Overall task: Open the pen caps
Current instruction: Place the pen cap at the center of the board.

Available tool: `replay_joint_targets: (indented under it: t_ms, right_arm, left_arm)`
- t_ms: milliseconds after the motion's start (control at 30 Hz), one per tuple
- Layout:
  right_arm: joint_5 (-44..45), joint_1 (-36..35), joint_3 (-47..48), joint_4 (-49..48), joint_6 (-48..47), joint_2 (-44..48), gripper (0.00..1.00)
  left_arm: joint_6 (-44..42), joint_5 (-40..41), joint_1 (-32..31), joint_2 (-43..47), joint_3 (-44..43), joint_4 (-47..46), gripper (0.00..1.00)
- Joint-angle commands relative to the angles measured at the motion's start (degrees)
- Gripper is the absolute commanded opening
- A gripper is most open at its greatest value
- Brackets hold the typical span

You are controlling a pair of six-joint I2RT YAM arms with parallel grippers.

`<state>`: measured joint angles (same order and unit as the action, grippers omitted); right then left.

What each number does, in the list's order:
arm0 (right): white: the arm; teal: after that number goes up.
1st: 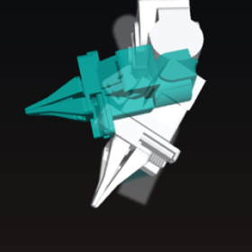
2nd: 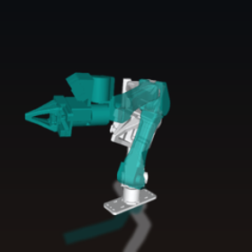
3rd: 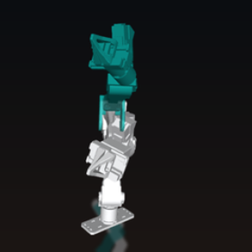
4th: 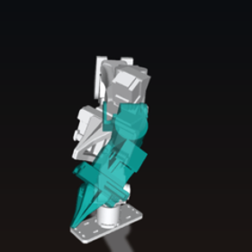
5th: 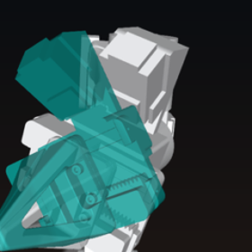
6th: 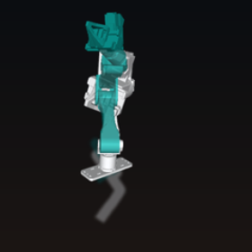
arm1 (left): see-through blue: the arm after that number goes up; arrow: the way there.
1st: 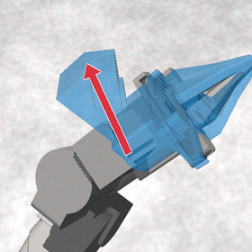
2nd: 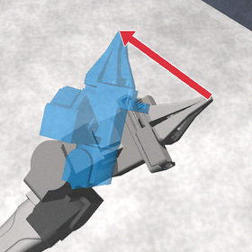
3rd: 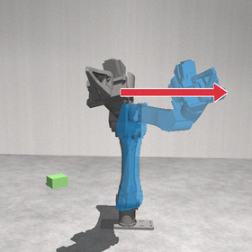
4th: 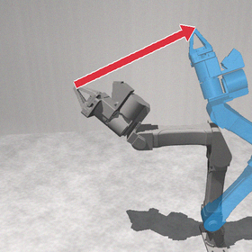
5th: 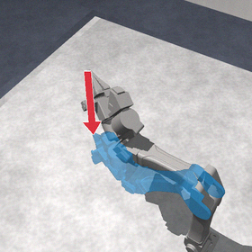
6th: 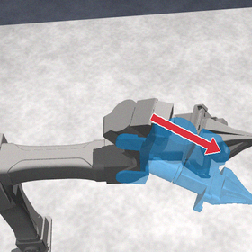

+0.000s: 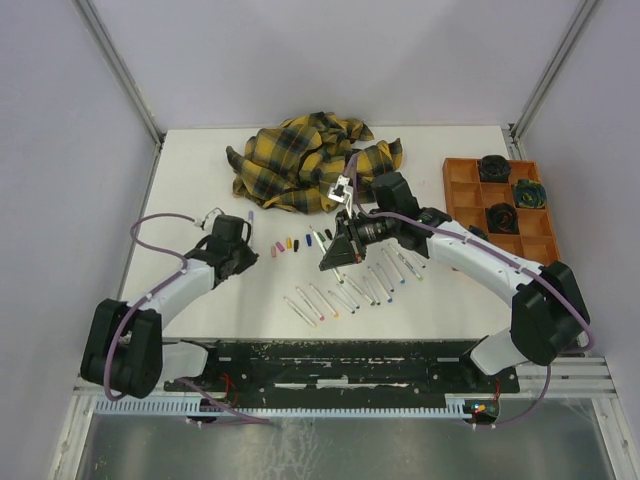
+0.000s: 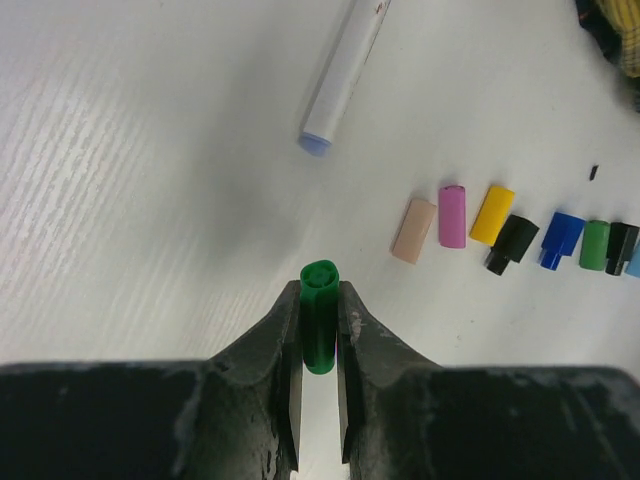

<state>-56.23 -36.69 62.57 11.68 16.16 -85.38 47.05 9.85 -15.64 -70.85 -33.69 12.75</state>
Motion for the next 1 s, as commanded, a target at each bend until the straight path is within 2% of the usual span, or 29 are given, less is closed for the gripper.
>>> replay_joint_targets:
  t_ms: [0, 367, 533, 967]
  right_arm:
    - [0.6, 0.1, 2.7, -0.8, -1.1, -0.3, 0.00]
    - [0.6, 0.1, 3.1, -0.2, -1.5, 0.1, 0.00]
    - [0.5, 0.1, 3.0, -0.1, -1.6, 0.1, 0.00]
    - [0.2, 0.1, 3.2, 0.0, -1.6, 0.0, 0.01]
  left_arm:
    - [-2.4, 6.6, -2.4, -4.8, -6.0, 3.0, 0.03]
    - [-4.4, 7.1, -6.1, -18.9, -16.1, 5.0, 0.07]
    - [-4.7, 6.9, -6.9, -21.1, -17.1, 5.1, 0.12]
    - [-4.3, 8.1, -6.9, -22.0, -17.0, 5.8, 0.16]
